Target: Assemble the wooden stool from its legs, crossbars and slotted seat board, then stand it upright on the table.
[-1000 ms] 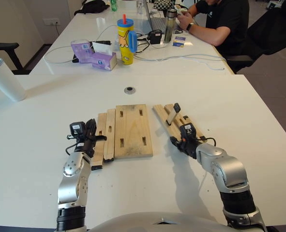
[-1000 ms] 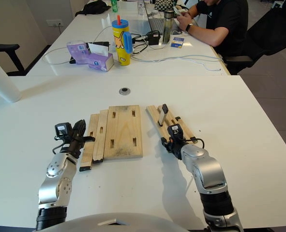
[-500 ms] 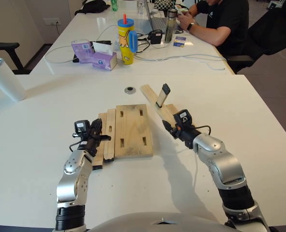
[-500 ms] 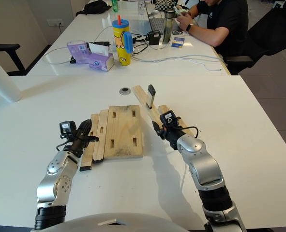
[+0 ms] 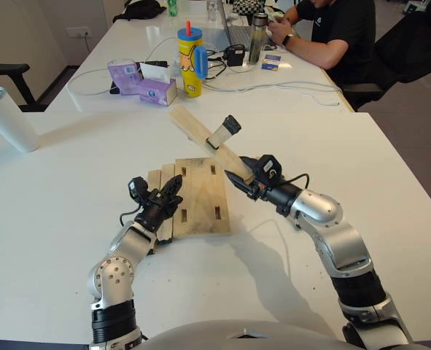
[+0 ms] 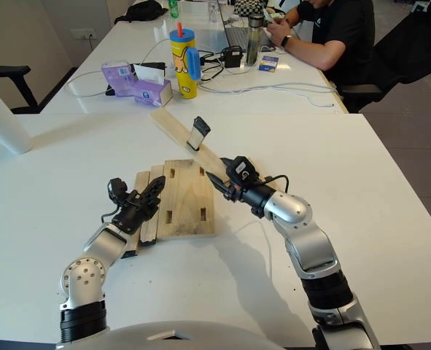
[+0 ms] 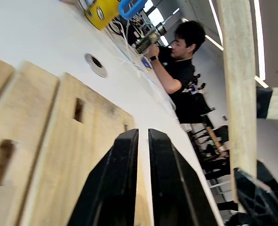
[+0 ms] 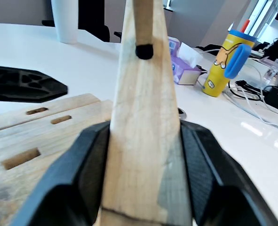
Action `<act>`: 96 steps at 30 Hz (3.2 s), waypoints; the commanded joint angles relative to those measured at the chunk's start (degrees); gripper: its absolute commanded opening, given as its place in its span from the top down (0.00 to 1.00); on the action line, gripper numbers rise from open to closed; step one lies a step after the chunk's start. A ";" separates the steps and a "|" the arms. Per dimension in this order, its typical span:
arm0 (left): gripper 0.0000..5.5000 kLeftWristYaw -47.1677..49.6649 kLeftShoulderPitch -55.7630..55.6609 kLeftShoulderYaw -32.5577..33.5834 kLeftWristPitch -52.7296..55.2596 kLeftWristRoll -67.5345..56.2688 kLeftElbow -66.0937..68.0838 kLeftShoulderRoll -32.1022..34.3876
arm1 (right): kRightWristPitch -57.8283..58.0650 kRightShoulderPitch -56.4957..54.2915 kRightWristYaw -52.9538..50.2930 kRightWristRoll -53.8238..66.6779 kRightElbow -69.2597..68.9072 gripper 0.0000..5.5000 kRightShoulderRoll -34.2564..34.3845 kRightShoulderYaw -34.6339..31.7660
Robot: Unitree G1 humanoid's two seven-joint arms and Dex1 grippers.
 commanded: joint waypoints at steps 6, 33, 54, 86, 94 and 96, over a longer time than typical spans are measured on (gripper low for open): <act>0.66 7.25 -0.99 3.61 1.62 -23.41 -1.17 -1.24 | -1.78 0.46 4.49 3.65 -3.03 0.63 -1.38 -1.07; 0.78 4.98 -2.39 -1.88 -6.62 -25.15 -2.88 5.23 | 0.03 1.41 9.87 6.95 -4.44 0.63 -3.51 0.73; 0.81 6.29 -4.32 1.01 -13.14 -20.80 1.45 5.96 | 1.04 0.75 10.09 7.97 -3.88 0.38 -4.31 0.12; 0.81 3.86 -9.52 7.16 -19.16 -6.77 11.21 9.48 | -13.13 -9.91 6.83 -14.41 36.62 0.38 4.19 13.75; 0.81 -2.02 -13.07 4.20 -21.37 4.57 17.34 11.49 | -11.45 -8.04 7.52 -12.40 33.16 0.38 5.18 12.35; 0.81 -2.75 -13.58 4.11 -21.92 6.66 17.74 11.87 | -10.92 -7.79 7.63 -12.17 32.72 0.38 5.10 11.89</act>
